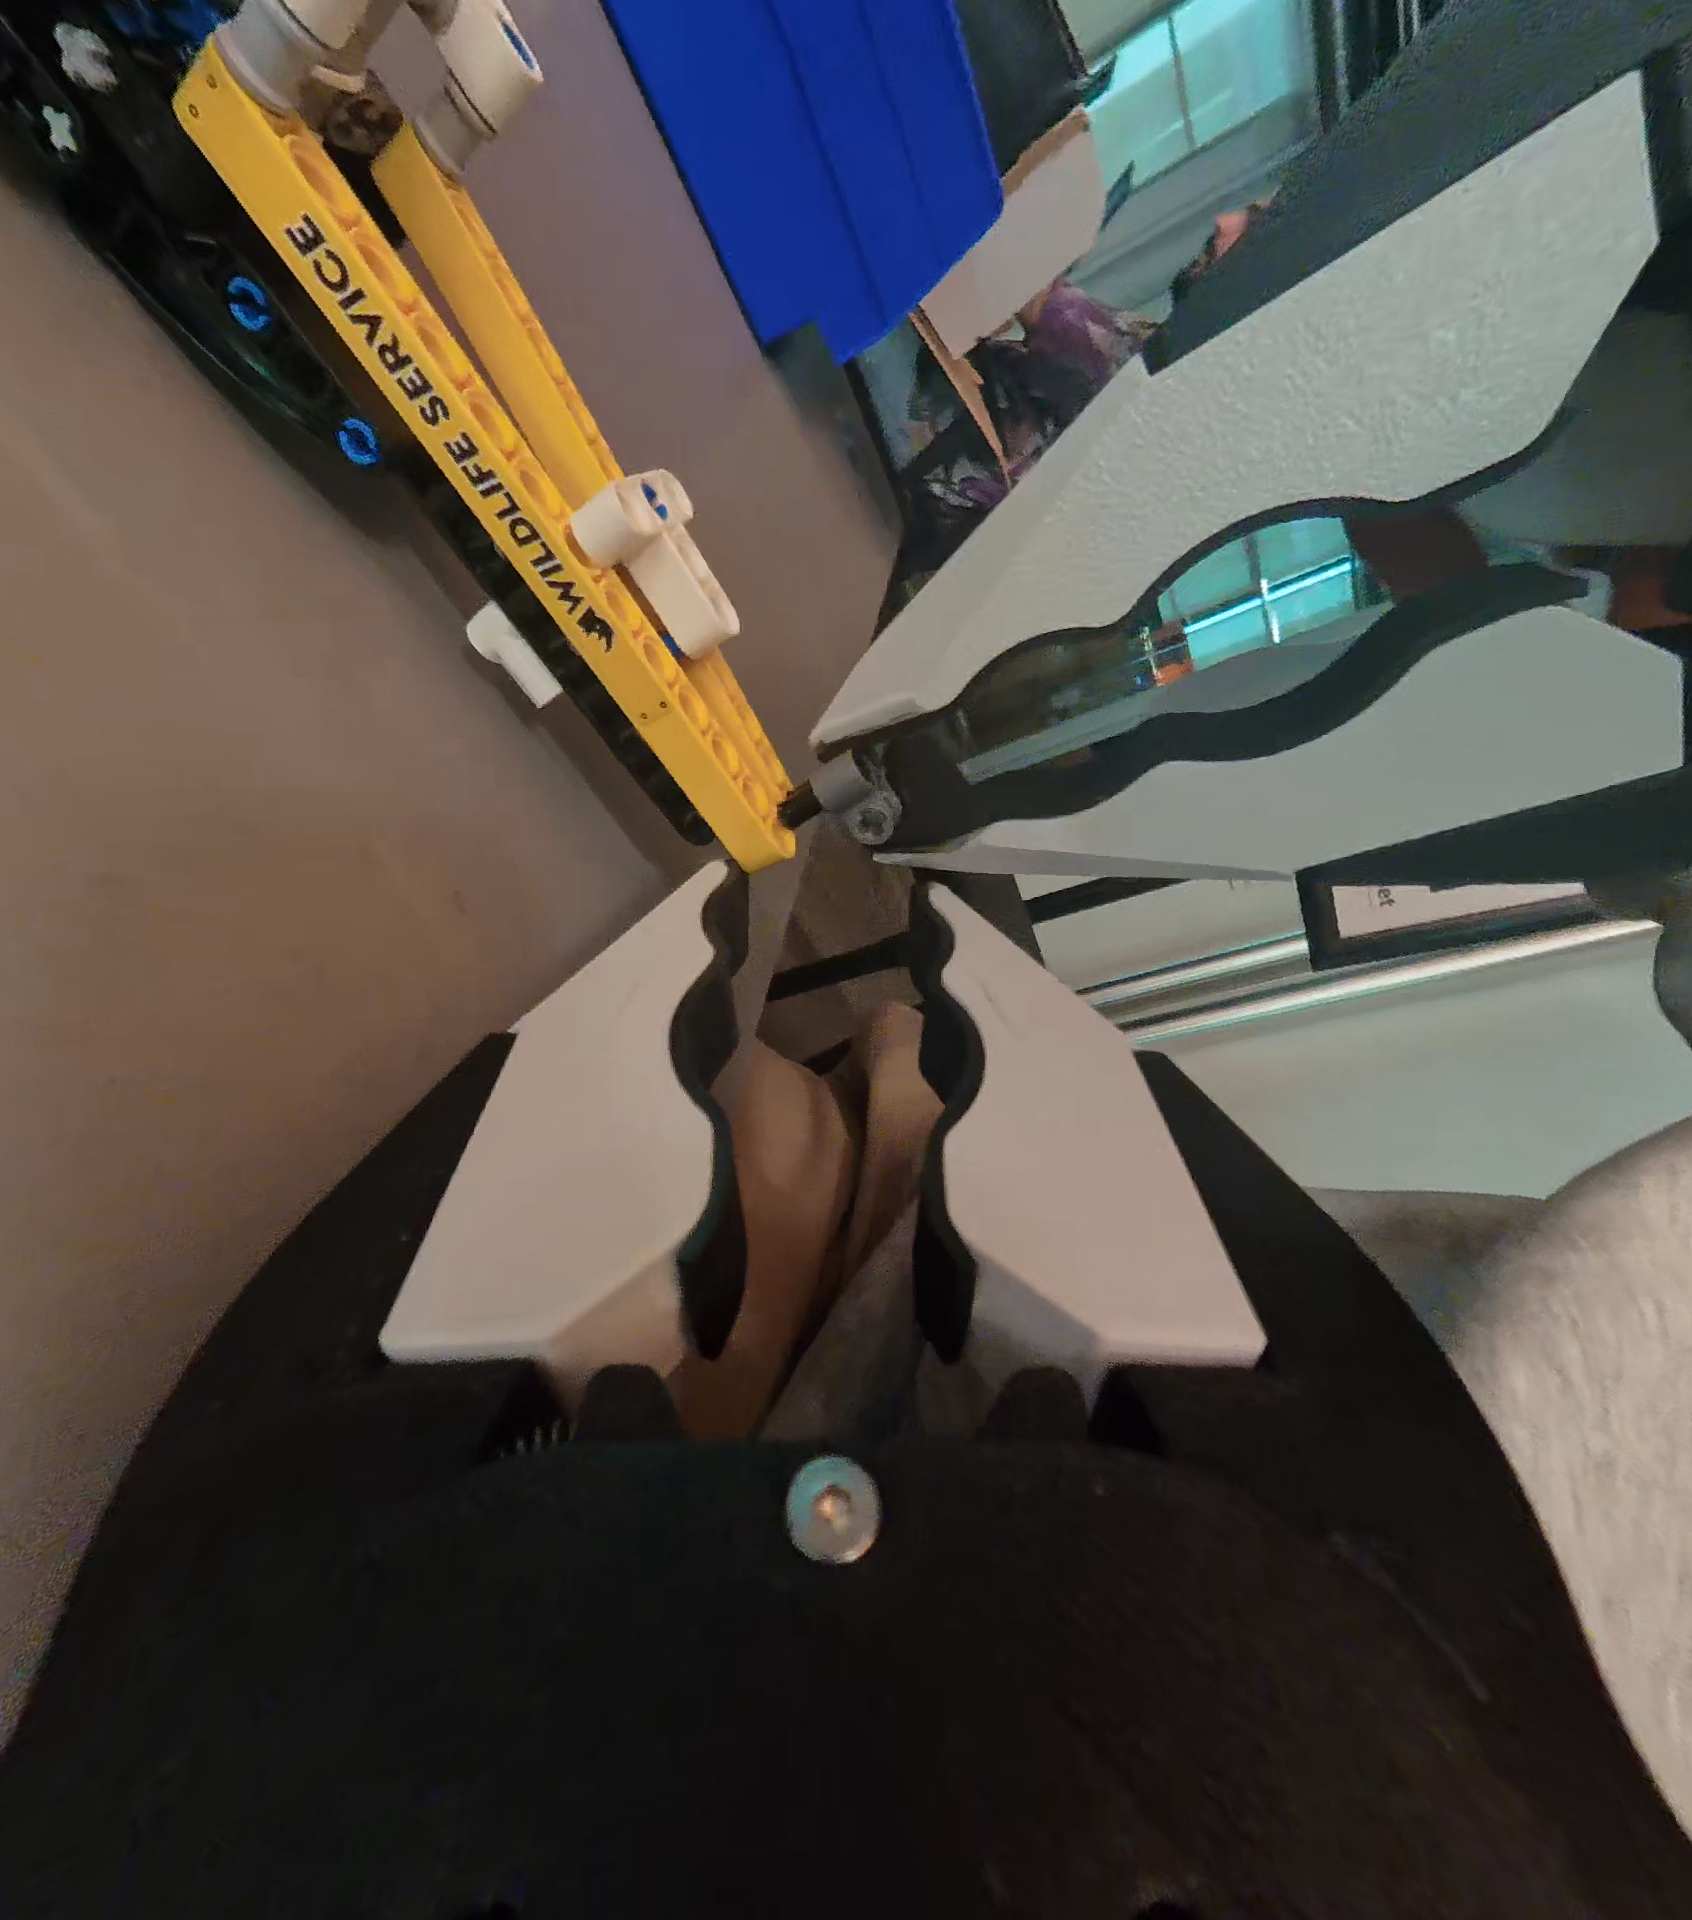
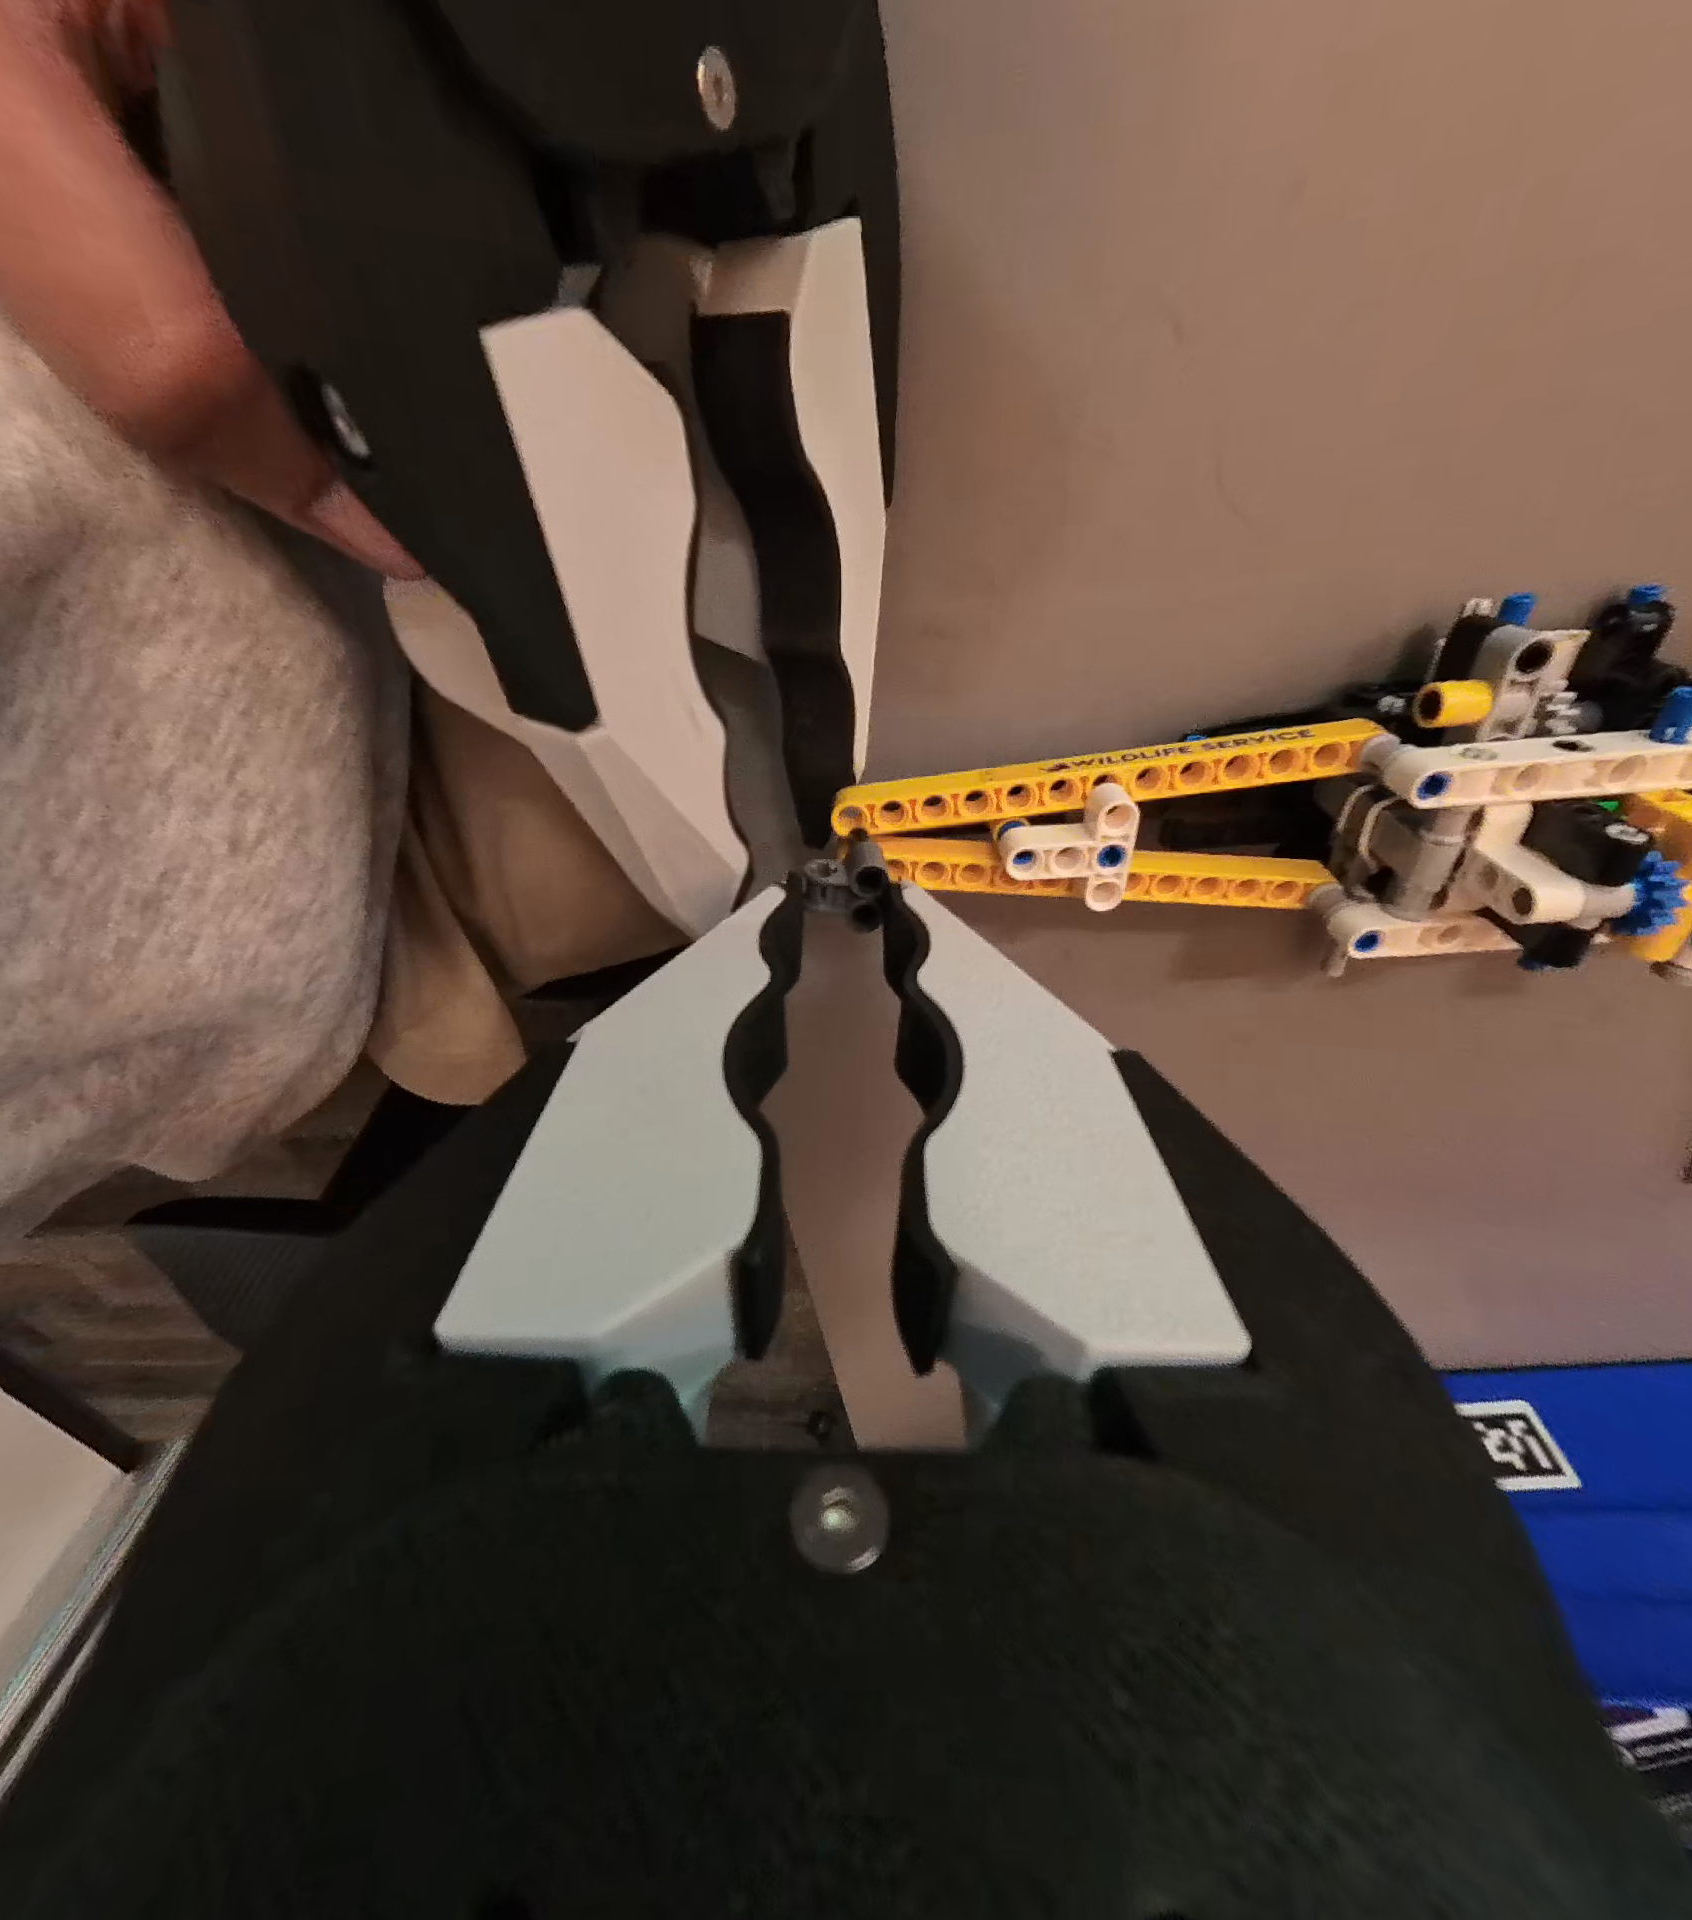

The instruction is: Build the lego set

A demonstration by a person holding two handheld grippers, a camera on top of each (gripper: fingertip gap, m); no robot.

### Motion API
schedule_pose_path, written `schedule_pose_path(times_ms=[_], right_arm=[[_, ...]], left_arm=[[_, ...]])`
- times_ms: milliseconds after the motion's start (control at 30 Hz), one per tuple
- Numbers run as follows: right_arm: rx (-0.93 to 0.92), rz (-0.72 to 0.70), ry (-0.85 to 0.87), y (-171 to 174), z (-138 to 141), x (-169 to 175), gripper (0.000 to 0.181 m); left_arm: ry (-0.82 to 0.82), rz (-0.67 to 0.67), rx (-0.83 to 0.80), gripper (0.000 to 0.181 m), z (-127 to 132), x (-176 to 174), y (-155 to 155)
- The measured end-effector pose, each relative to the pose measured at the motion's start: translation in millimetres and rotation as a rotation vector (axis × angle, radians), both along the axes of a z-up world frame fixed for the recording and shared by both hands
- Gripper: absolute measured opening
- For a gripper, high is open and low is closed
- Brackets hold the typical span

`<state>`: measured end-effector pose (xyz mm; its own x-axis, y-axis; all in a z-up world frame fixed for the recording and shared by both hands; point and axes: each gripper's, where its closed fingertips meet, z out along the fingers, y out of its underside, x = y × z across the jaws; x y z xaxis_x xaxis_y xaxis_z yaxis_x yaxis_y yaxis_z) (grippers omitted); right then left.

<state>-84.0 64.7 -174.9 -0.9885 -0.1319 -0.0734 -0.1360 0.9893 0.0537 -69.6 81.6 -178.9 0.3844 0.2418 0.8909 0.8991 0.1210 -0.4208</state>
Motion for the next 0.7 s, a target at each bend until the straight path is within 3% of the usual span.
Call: schedule_pose_path(times_ms=[200, 567, 700], right_arm=[[0.008, 0.024, 0.026, 2, -1, 2, 0.014], [0.056, 0.086, 0.030, 3, -3, 5, 0.014], [0.046, 0.062, 0.023, 4, -2, 5, 0.014]], left_arm=[[0.016, -0.030, 0.011, 0.038, 3, 4, 2], [0.028, -0.135, 0.095, 0.076, 16, 16, 5], [0.002, -0.137, 0.117, 0.074, 19, 17, 3]])
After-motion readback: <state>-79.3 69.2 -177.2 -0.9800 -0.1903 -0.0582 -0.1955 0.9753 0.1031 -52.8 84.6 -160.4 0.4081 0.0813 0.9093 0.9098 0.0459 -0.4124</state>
